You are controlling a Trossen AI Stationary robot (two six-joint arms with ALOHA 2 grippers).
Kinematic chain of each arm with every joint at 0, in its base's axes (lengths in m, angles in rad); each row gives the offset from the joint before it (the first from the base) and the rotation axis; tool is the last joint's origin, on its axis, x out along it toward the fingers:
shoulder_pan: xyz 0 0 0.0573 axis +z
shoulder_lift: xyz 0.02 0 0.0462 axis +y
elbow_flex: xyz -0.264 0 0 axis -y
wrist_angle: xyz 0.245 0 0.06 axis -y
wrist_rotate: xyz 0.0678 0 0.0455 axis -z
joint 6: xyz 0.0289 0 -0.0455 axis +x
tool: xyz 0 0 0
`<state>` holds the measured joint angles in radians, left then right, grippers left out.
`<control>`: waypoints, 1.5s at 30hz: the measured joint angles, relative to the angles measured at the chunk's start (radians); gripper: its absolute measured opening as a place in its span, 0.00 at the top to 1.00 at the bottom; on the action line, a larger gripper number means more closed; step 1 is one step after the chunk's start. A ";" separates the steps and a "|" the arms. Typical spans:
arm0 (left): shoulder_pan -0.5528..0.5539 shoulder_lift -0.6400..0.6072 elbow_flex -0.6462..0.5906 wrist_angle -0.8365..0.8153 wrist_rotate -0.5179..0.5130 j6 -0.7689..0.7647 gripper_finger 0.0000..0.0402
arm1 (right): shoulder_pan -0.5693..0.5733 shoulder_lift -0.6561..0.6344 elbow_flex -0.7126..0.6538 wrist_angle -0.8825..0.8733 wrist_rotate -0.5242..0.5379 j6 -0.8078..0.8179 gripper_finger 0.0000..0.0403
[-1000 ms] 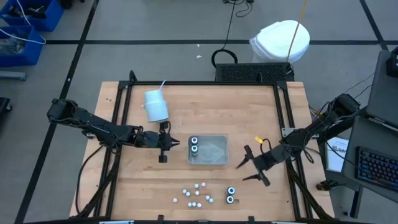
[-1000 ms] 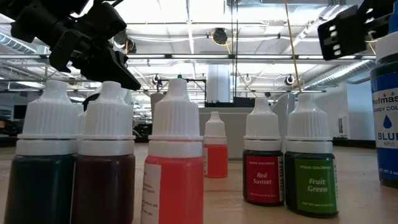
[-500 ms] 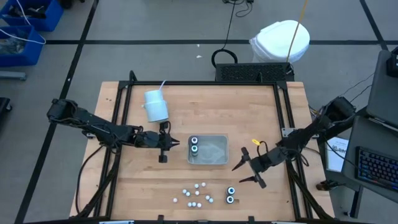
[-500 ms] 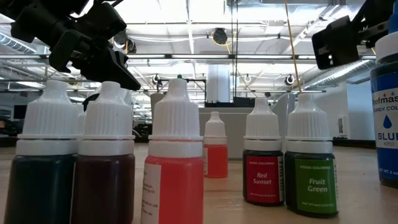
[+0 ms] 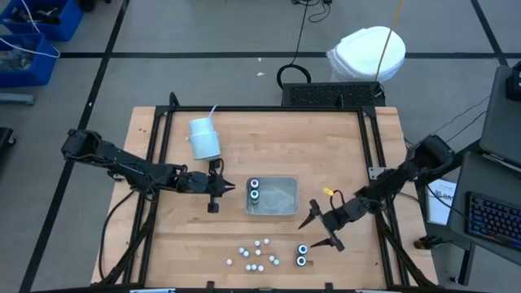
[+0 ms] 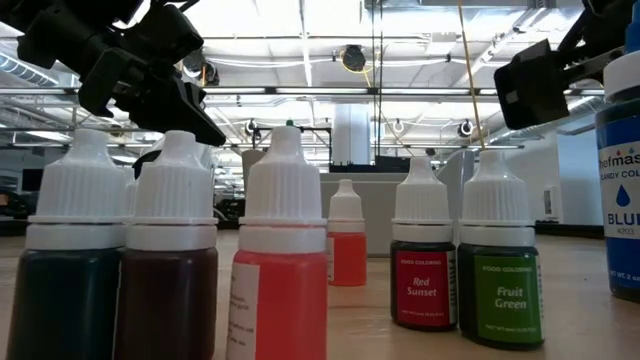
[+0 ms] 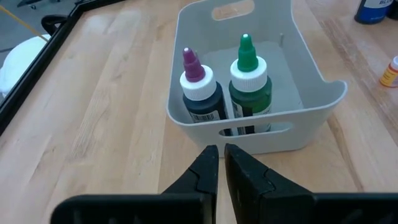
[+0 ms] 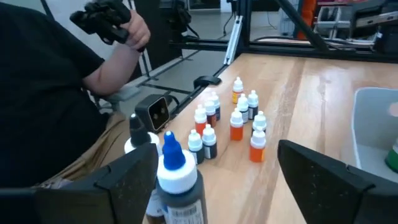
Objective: Pick & Place food coloring
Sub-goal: Put the large blue food coloring bottle into the bin
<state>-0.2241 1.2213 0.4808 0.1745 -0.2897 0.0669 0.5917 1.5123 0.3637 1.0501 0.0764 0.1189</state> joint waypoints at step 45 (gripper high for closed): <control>0.000 0.000 0.000 -0.018 0.000 -0.024 0.91 | 0.096 0.171 0.108 -0.051 0.107 -0.007 0.21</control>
<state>-0.2238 1.2213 0.4805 0.1570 -0.2897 0.0433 0.6879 1.6833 0.4721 0.9991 0.1829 0.1120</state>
